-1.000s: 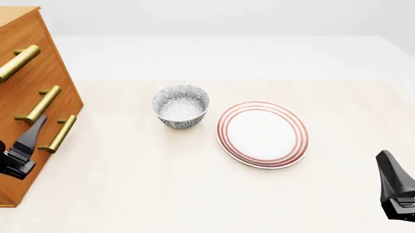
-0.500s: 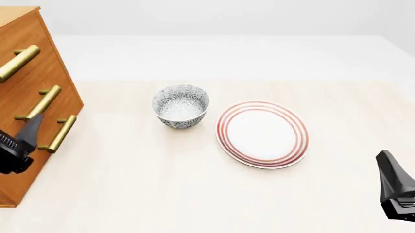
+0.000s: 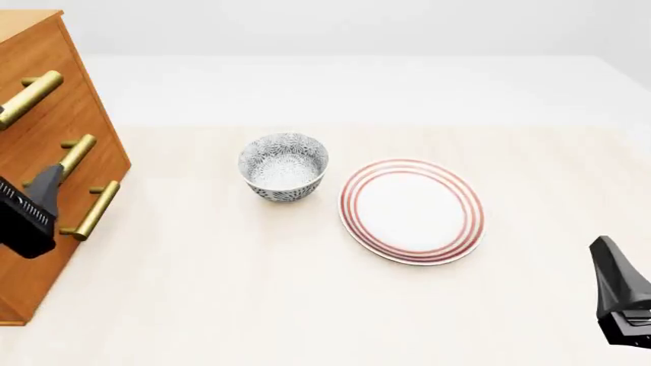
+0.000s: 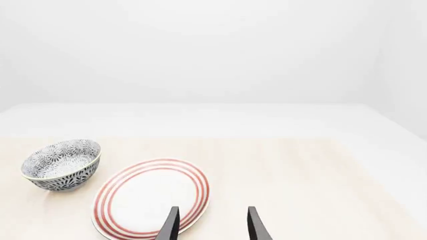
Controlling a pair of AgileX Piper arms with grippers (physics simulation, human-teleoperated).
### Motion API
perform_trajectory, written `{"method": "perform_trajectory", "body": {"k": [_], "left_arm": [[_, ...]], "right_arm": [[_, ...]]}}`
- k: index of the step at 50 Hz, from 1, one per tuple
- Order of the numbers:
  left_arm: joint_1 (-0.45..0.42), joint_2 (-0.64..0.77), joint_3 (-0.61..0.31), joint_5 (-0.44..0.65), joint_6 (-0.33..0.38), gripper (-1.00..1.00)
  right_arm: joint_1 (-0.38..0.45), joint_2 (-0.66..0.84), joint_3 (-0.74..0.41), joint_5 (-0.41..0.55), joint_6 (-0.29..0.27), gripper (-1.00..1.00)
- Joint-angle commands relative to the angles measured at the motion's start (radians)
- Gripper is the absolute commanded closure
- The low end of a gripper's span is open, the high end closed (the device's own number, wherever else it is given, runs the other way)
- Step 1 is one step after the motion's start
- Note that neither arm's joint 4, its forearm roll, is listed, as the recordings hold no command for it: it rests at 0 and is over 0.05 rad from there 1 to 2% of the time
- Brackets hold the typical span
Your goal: Open the top drawer of the cabinet.
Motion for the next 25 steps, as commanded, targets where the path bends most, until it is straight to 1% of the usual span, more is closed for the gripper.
{"method": "perform_trajectory", "body": {"k": [1, 8, 9, 14, 19, 25], "left_arm": [[0.056, 0.048, -0.002, -0.059, 0.084, -1.0], [0.052, 0.087, -0.018, -0.08, 0.114, -1.0], [0.061, 0.095, -0.014, -0.092, 0.126, -1.0], [0.056, 0.136, -0.036, -0.107, 0.134, -1.0], [0.059, 0.19, -0.035, -0.153, 0.158, -1.0], [0.062, 0.238, -0.037, -0.197, 0.167, -1.0]], "right_arm": [[0.0, 0.0, 0.0, 0.0, 0.0, -1.0], [0.0, 0.0, 0.0, 0.0, 0.0, -1.0], [0.0, 0.0, 0.0, 0.0, 0.0, -1.0], [0.0, 0.0, 0.0, 0.0, 0.0, -1.0], [0.0, 0.0, 0.0, 0.0, 0.0, -1.0], [0.0, 0.0, 0.0, 0.0, 0.0, -1.0]]}}
